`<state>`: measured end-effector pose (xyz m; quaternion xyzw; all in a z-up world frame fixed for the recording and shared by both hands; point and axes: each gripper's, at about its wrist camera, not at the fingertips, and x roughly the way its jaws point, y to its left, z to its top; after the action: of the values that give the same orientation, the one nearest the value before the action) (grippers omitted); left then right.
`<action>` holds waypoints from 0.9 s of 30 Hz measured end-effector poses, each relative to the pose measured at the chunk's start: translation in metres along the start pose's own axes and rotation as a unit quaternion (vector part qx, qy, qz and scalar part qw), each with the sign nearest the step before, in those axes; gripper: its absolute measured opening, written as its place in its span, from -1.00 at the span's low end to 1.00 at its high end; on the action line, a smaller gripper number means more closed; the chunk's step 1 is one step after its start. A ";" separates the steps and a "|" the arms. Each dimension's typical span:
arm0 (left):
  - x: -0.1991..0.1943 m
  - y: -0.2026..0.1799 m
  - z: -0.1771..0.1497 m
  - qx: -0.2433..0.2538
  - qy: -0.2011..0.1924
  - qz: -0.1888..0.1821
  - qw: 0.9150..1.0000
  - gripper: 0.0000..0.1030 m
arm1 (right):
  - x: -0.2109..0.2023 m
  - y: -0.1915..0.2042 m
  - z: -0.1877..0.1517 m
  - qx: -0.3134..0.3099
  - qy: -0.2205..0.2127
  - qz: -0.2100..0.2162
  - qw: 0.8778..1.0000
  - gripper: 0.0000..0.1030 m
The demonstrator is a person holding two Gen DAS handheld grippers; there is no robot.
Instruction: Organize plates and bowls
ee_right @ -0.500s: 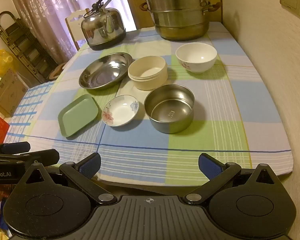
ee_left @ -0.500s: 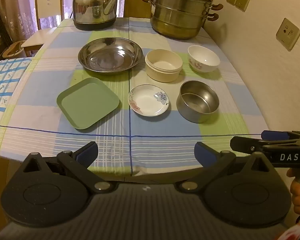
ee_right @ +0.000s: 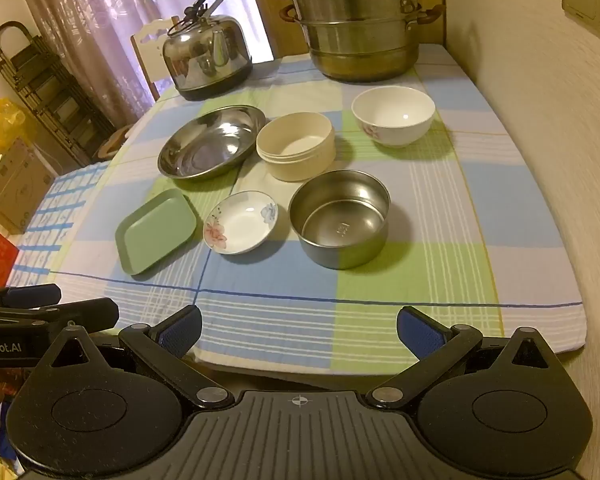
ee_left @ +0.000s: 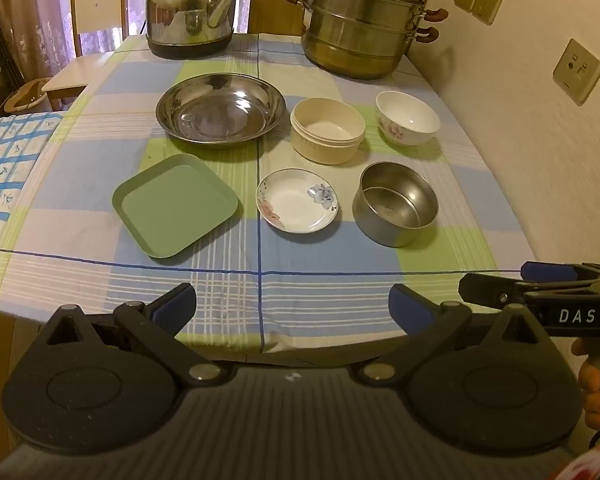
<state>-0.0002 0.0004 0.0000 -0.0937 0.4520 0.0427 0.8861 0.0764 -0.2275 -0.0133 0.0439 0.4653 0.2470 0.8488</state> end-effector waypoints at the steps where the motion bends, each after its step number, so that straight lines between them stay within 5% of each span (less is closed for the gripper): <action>1: 0.000 0.000 0.000 0.000 0.000 -0.001 1.000 0.99 | 0.000 0.000 0.001 0.000 0.000 0.000 1.000 1.00; 27: 0.005 -0.001 0.001 -0.002 0.001 -0.002 1.000 0.99 | 0.000 0.001 0.003 -0.001 -0.001 -0.002 1.000 1.00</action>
<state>0.0038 -0.0006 -0.0031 -0.0965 0.4523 0.0419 0.8857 0.0785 -0.2259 -0.0108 0.0426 0.4648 0.2453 0.8497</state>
